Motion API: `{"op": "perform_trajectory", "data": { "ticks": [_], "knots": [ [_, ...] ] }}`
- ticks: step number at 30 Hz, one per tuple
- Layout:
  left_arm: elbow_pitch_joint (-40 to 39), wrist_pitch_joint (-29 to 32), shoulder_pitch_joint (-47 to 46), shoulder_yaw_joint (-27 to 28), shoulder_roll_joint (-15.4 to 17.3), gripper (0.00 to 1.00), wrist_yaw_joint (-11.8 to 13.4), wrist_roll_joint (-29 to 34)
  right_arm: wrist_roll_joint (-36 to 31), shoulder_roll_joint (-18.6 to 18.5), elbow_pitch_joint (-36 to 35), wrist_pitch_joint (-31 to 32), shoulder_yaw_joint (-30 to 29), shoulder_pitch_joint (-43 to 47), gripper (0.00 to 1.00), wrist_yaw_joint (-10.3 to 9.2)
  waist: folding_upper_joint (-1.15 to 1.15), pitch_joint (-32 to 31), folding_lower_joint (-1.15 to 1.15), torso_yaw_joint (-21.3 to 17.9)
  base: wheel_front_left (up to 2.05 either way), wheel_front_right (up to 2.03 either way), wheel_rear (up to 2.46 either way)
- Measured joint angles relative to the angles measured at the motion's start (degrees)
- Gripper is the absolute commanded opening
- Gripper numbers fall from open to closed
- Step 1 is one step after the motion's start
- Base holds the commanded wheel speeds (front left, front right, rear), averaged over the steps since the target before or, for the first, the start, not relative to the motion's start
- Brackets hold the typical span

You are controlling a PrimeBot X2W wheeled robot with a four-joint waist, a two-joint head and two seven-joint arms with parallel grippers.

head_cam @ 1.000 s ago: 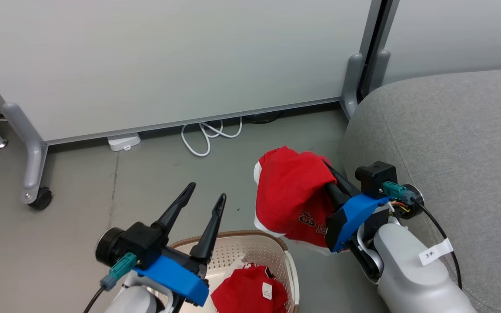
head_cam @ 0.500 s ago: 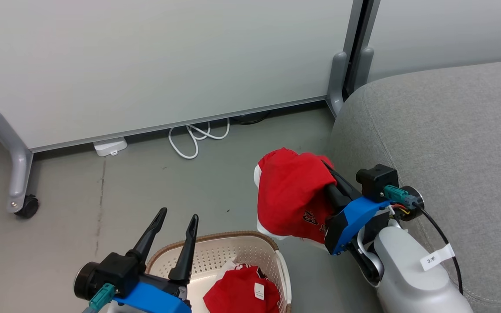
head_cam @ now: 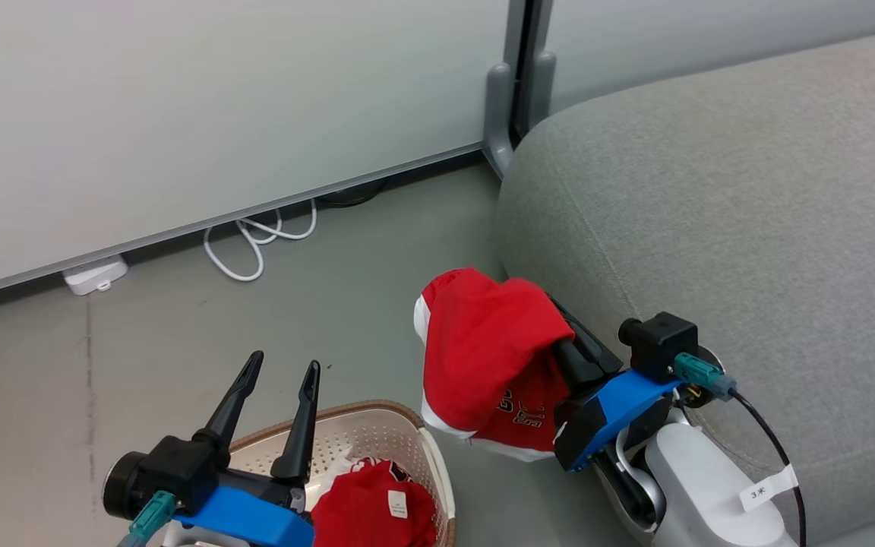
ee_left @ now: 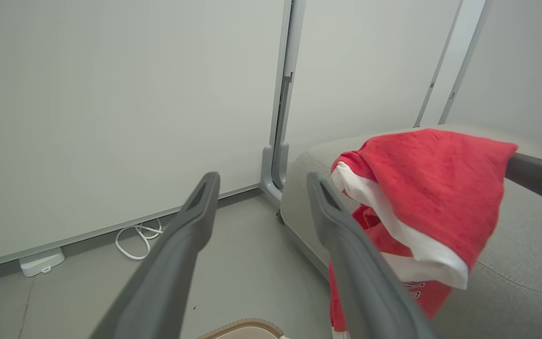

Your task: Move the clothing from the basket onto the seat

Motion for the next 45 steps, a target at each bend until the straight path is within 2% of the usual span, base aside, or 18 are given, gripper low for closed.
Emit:
{"op": "perform_trajectory", "data": {
  "ticks": [6, 13, 24, 32, 40, 45],
  "knots": [
    [-0.4, 0.0, -0.1, 1.1, 0.9, 1.0, 0.0, 0.0, 0.2, 0.0, -4.0, 0.4, 0.3, 2.7, 0.0, 0.0, 0.0, 1.3, 0.0, -5.2, 0.0, 0.0, 0.0],
    [-1.1, 0.0, -0.8, 1.0, 1.9, 1.0, 0.0, 0.2, -0.1, 0.0, -7.8, 0.8, -2.6, 6.0, 0.0, 0.0, 0.0, 2.6, 0.0, -11.3, 0.0, 0.0, 0.0],
    [-1.0, 0.0, -1.6, -0.4, 3.3, 1.0, 0.0, -0.1, 1.1, -0.1, -11.8, 1.2, -3.9, 9.4, 0.0, 0.0, 0.0, 4.5, 0.0, -17.7, 0.0, 0.0, 0.0],
    [-0.7, 0.0, -2.2, -1.6, 3.9, 1.0, 0.0, -0.2, 1.1, 0.0, -12.8, 1.3, -4.6, 10.0, 0.0, 0.0, 0.0, 5.1, 0.0, -18.8, 0.0, 0.0, 0.0],
    [-0.5, 0.0, -2.6, -2.7, 3.8, 1.0, 0.0, -0.5, 0.6, 0.0, -12.8, 1.9, -5.8, 10.0, 0.0, 0.0, 0.0, 4.9, 0.0, -17.5, 0.0, 0.0, 0.0],
    [-0.7, 0.0, -3.0, -2.7, 3.9, 1.0, 0.0, -0.4, 0.0, -0.1, -12.5, 2.7, -8.5, 8.4, 0.0, 0.0, 0.0, 5.7, 0.0, -16.8, 0.0, 0.0, 0.0]
  ]
}}
